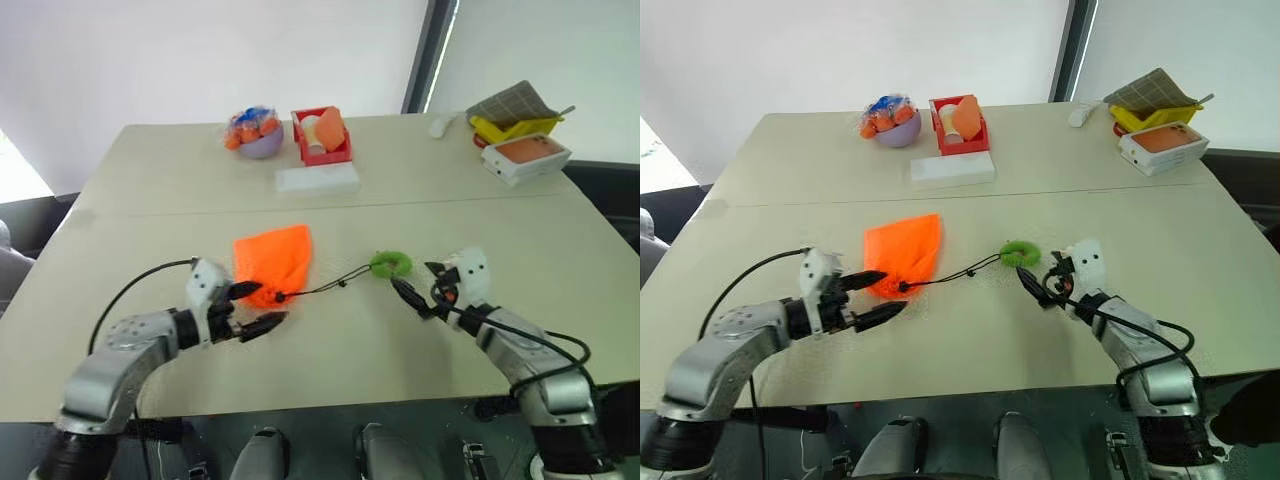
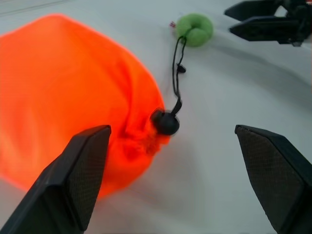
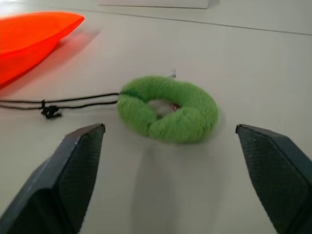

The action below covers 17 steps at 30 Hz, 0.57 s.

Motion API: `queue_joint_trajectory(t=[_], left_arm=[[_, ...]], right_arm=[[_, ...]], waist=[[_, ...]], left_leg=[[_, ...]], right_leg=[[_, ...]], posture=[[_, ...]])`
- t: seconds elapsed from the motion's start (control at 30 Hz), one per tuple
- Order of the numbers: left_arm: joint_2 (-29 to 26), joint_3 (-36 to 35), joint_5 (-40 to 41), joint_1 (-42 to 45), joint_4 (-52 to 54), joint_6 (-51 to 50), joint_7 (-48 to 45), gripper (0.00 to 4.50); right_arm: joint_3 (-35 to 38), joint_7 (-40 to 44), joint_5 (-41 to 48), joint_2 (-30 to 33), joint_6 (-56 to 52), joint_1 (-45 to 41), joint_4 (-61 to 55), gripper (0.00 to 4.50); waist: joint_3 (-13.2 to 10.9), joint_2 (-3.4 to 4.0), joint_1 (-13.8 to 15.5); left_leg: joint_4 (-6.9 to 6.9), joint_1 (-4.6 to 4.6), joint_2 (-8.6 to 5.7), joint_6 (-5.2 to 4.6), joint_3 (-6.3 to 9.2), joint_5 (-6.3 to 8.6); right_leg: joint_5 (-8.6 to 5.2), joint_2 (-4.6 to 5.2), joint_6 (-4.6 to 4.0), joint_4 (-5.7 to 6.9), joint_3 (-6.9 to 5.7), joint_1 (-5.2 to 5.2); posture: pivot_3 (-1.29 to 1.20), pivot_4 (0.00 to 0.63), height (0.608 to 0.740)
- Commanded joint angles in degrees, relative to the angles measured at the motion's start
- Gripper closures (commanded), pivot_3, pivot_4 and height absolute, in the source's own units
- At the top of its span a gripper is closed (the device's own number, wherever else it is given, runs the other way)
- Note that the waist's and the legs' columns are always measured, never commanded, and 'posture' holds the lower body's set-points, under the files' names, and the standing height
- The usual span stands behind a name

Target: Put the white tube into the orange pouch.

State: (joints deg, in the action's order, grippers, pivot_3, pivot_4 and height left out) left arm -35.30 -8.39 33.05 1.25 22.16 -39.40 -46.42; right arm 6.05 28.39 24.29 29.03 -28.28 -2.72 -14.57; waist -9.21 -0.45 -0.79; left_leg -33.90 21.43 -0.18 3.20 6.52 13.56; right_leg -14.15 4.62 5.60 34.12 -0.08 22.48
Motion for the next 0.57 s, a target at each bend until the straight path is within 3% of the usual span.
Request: queue_joint_trajectory(t=[0.03, 0.3, 0.57], left_arm=[[0.4, -6.9, 4.0, -0.6, 0.7, -0.9, 2.7, 0.0], [2.3, -14.3, -3.4, -3.6, -12.0, 10.6, 9.6, 0.0], [4.8, -12.5, -8.9, -4.1, -16.7, 20.7, 11.1, 0.0]], right_arm=[[3.9, 3.4, 2.6, 0.6, 3.0, 1.8, -3.0, 0.03], [9.2, 8.2, 5.3, 0.3, 6.8, 4.7, 0.6, 0.03], [8.3, 10.5, 2.9, 0.2, 11.1, 4.6, 2.9, 0.03]], waist=[[0.0, -0.01, 0.1], [0.0, -0.04, 0.1], [0.0, -0.1, 0.2]], left_leg=[[-0.01, 0.0, 0.0, 0.01, 0.0, 0.0], [-0.01, 0.01, -0.01, 0.03, -0.05, 0.01], [-0.02, 0.03, -0.01, 0.06, -0.06, 0.04]], right_leg=[[0.0, 0.02, 0.0, -0.01, 0.0, -0.01], [0.0, 0.05, -0.01, -0.1, 0.01, -0.02], [0.0, 0.12, -0.03, -0.16, 0.0, 0.02]], posture=[[0.0, 0.15, 0.74], [0.0, 0.15, 0.74], [0.0, 0.15, 0.74]])
